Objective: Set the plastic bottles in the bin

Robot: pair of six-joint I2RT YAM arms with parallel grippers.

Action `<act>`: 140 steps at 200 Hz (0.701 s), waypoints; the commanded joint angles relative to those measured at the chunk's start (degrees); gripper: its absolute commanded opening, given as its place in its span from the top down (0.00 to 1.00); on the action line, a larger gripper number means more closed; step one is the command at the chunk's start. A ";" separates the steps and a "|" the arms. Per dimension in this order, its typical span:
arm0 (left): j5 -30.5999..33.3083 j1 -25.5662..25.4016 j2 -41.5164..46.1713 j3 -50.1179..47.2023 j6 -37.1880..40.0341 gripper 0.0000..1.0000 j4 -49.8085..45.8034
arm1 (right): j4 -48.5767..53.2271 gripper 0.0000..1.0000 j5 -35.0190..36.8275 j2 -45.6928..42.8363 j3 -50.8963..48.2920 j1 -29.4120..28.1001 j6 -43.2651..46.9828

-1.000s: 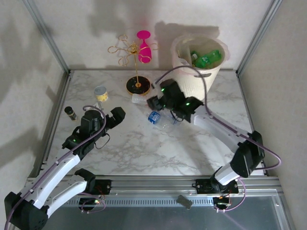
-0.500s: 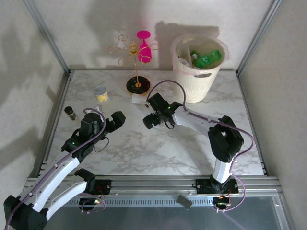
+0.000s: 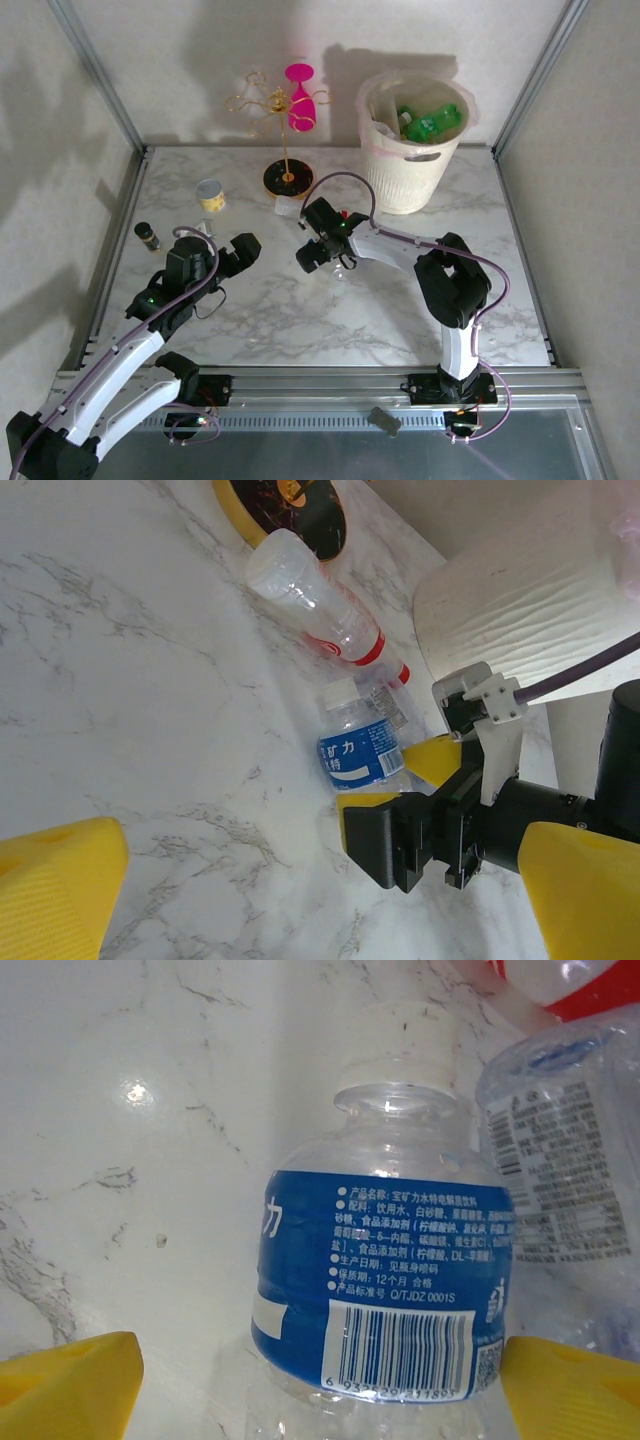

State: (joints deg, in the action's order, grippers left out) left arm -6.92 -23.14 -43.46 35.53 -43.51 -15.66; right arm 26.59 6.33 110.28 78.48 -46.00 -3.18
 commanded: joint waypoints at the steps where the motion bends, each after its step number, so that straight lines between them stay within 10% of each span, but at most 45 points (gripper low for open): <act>1: -0.47 0.29 1.00 -0.64 0.92 0.00 -0.23 | -0.15 0.10 -0.68 2.02 1.33 0.12 -0.05; 140: 0.81 0.28 3.19 0.40 2.27 0.00 -2.15 | -2.60 0.50 -0.51 5.10 2.43 0.13 -2.94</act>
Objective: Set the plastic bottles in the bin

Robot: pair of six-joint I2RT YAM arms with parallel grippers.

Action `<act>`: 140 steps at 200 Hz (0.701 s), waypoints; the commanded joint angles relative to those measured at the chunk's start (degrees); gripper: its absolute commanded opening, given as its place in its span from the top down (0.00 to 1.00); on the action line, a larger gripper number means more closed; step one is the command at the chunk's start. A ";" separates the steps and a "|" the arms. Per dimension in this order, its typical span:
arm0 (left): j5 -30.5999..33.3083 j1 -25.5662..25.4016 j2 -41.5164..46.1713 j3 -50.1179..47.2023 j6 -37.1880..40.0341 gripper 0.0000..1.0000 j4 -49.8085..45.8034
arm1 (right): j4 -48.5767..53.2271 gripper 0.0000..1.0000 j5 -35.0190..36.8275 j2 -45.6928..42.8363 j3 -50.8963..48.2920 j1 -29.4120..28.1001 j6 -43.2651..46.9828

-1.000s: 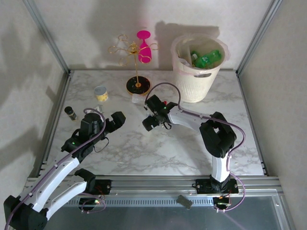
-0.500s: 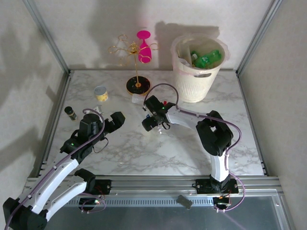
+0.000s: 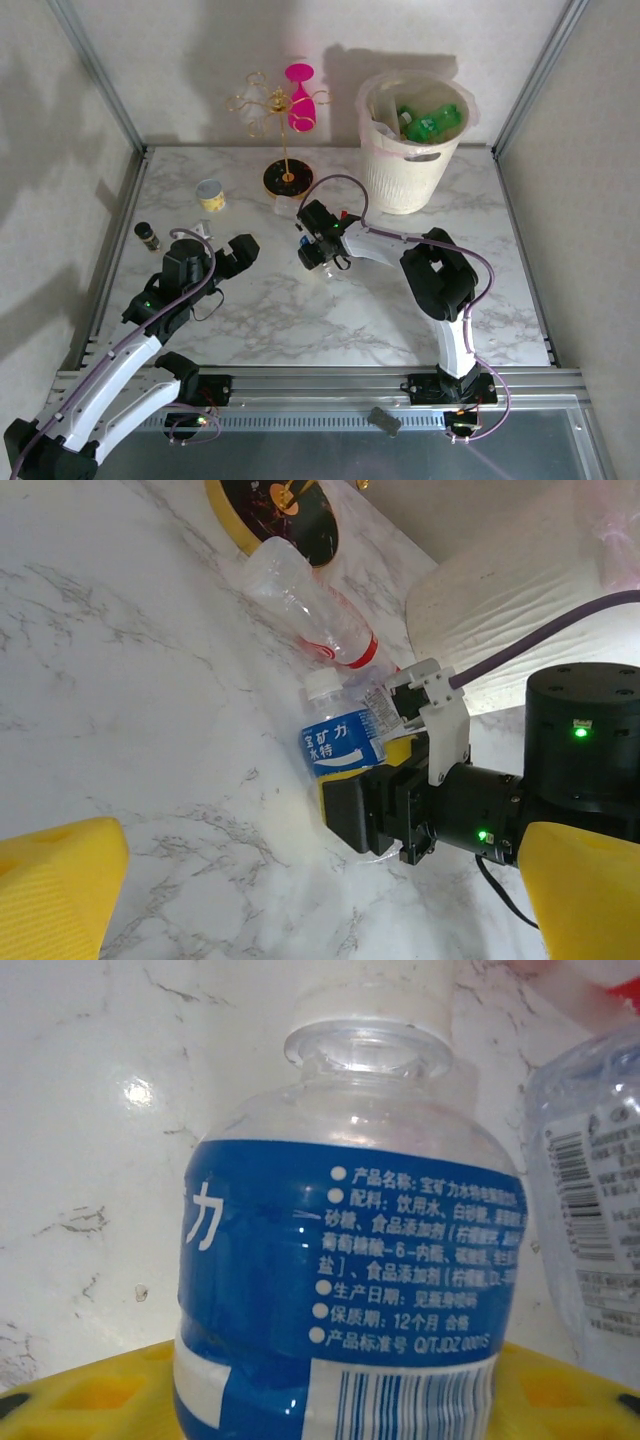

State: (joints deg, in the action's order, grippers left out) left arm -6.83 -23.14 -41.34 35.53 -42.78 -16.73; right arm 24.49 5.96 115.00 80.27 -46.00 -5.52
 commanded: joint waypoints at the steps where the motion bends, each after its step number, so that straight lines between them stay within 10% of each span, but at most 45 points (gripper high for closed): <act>1: 0.70 0.28 1.03 0.41 1.60 0.00 -1.14 | -0.50 0.50 -0.19 0.35 0.61 0.12 -0.62; 91: -7.14 -0.15 1.96 2.34 3.76 0.00 1.75 | -3.61 0.66 -7.20 -10.95 -3.85 -1.28 -1.75; 140: 0.77 -13.07 -2.76 8.15 7.80 0.01 -0.27 | -7.04 0.66 -9.50 -23.18 -7.44 -1.35 -2.30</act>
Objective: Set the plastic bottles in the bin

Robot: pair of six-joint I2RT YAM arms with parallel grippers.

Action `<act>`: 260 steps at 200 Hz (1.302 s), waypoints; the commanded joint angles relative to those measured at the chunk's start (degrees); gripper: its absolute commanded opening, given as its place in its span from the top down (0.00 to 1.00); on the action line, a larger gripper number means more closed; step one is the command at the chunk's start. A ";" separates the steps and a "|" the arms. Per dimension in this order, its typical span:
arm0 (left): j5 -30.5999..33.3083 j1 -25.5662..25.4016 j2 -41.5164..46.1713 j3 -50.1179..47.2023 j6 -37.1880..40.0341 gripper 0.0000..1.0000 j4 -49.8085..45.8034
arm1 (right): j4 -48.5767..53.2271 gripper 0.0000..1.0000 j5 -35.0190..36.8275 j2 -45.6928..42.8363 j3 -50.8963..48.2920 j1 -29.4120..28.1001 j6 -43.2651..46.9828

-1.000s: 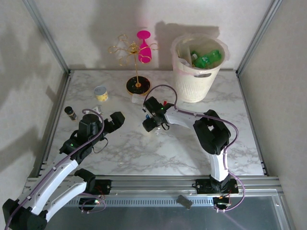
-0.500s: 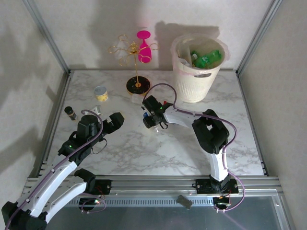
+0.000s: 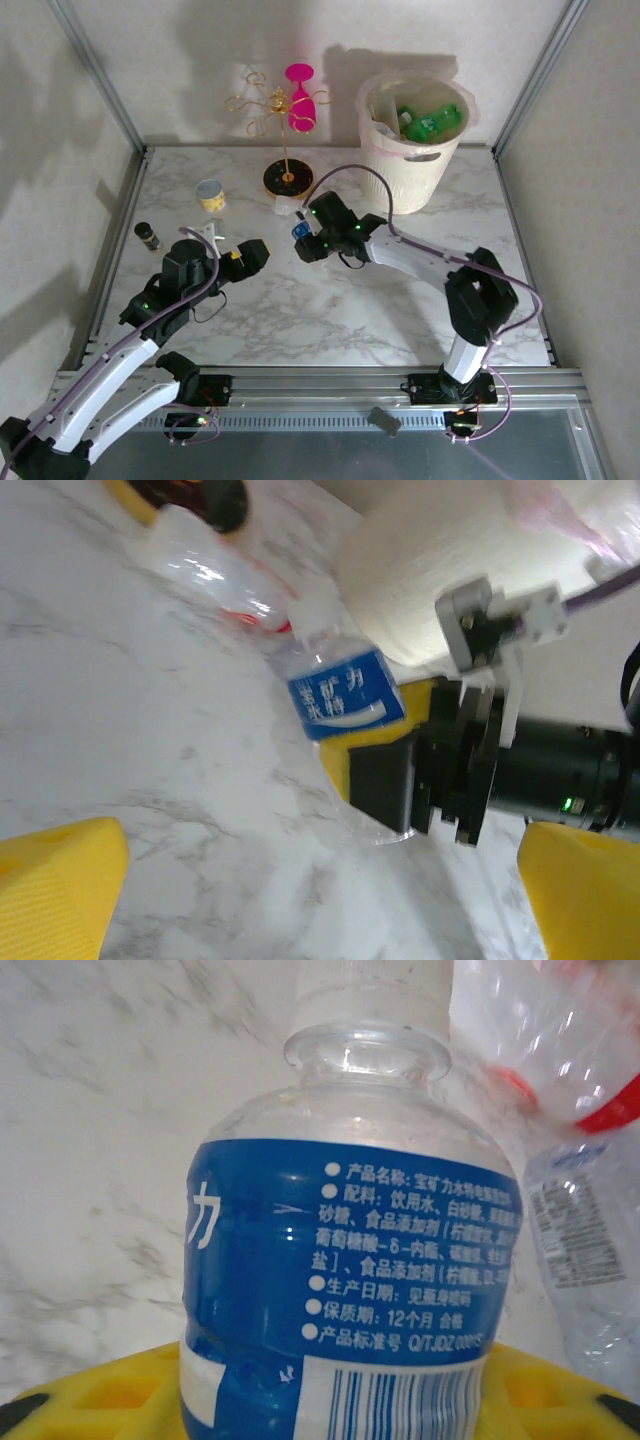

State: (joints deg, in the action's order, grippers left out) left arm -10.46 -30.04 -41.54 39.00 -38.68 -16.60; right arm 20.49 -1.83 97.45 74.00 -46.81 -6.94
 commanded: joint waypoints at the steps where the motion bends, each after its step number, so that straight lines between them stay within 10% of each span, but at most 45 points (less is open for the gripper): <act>1: 4.71 -6.52 -2.75 4.85 3.78 0.01 -0.47 | -3.11 0.66 -1.75 -5.88 -1.19 -0.55 -0.88; 122: 11.79 -13.29 -15.32 27.44 11.03 0.00 -0.66 | -4.51 0.67 6.36 -22.25 11.61 8.80 0.69; 260: -2.80 -0.15 -16.80 18.86 4.49 0.00 6.69 | 7.81 0.67 10.02 8.57 53.77 29.16 2.33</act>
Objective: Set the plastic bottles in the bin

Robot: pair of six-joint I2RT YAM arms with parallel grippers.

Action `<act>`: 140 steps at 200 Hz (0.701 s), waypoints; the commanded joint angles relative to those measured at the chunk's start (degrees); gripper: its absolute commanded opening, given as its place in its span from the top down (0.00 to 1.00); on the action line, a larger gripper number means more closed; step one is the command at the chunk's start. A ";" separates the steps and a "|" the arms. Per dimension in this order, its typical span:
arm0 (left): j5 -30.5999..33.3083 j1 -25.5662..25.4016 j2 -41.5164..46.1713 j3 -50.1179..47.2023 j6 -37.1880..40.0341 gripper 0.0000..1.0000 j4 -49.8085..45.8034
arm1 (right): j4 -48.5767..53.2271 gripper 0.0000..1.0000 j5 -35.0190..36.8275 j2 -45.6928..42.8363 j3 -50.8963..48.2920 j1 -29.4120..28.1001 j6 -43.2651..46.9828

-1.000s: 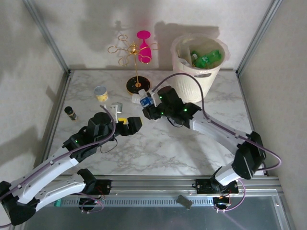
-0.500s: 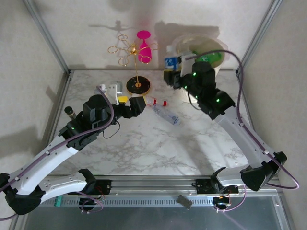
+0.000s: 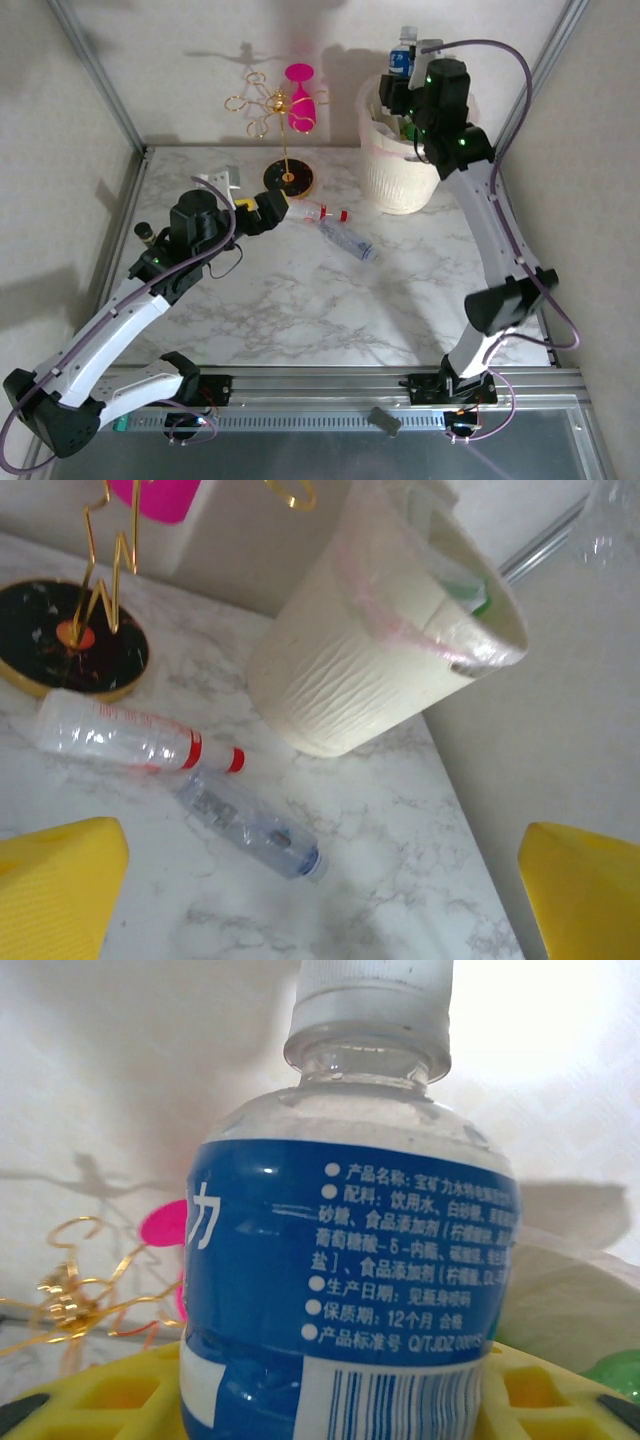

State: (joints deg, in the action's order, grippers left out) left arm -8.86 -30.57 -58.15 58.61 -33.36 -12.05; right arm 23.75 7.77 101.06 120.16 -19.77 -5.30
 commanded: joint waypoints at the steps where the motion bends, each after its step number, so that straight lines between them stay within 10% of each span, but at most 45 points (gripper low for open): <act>1: -4.40 0.36 -0.20 -0.81 -0.78 0.00 2.13 | 4.68 0.67 0.46 5.30 7.93 2.20 0.66; 140: -3.79 0.95 -1.09 -2.49 1.28 0.00 1.53 | 10.95 0.62 -1.77 20.99 12.85 9.27 -2.38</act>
State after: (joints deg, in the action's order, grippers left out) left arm -11.46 -30.15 -59.24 56.07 -33.17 -11.62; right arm 33.17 7.46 120.22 132.35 -10.22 -6.39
